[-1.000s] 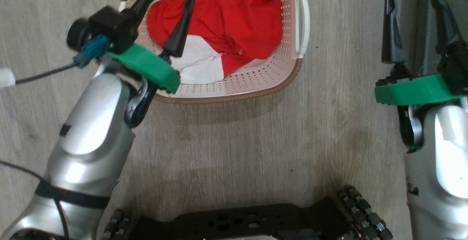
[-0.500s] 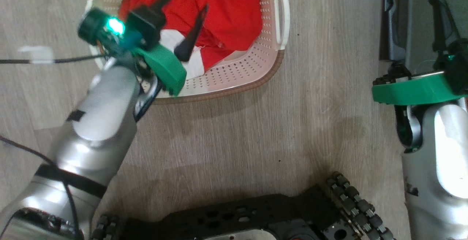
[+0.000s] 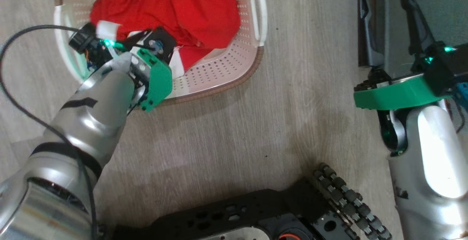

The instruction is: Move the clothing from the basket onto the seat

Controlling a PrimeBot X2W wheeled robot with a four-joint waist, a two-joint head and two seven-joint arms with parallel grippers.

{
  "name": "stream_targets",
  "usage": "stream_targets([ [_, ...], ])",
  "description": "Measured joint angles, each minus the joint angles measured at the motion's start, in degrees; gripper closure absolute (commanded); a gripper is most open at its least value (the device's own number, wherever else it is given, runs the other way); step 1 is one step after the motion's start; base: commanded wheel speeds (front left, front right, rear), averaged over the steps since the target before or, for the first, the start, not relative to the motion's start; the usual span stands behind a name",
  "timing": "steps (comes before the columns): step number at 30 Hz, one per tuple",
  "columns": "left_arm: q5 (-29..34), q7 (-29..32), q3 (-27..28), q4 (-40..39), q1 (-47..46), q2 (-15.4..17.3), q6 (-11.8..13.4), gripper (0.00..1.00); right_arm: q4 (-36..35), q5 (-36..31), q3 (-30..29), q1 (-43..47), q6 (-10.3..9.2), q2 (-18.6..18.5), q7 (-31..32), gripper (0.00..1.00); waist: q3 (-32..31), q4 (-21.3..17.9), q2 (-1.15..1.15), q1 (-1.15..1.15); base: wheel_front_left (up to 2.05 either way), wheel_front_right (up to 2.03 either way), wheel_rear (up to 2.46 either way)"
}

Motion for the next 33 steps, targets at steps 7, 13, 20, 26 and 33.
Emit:
stream_targets([
  [7,4.19,5.90,-5.09,5.76,-0.94,-0.99,0.65,0.00,0.37,2.32,1.23,0.03,0.00,0.01,0.00,0.00,0.45,-2.81,0.00,0.01,0.00,0.00,0.00],
  [13,7.92,9.27,-9.23,7.40,-1.26,-1.51,3.00,0.00,-0.13,3.85,1.37,0.91,0.00,0.01,0.00,0.00,0.43,-4.45,0.00,-0.01,0.00,0.00,0.00],
  [20,9.28,13.62,-11.50,8.61,-1.25,0.24,4.31,0.00,-1.69,4.55,0.73,3.57,0.00,0.03,0.00,0.00,1.68,-5.03,0.00,0.00,0.00,0.00,0.00],
  [26,9.65,14.60,-12.61,8.70,-1.31,1.53,5.25,0.00,-2.60,4.97,0.40,3.87,0.00,0.09,0.00,0.00,2.63,-4.58,0.00,0.00,0.00,0.00,0.00],
  [33,10.56,16.01,-14.48,8.62,-1.33,1.18,5.28,0.00,-3.47,4.95,0.41,3.87,0.00,0.11,0.00,0.00,3.43,-3.98,0.00,0.00,0.00,0.00,0.00],
])
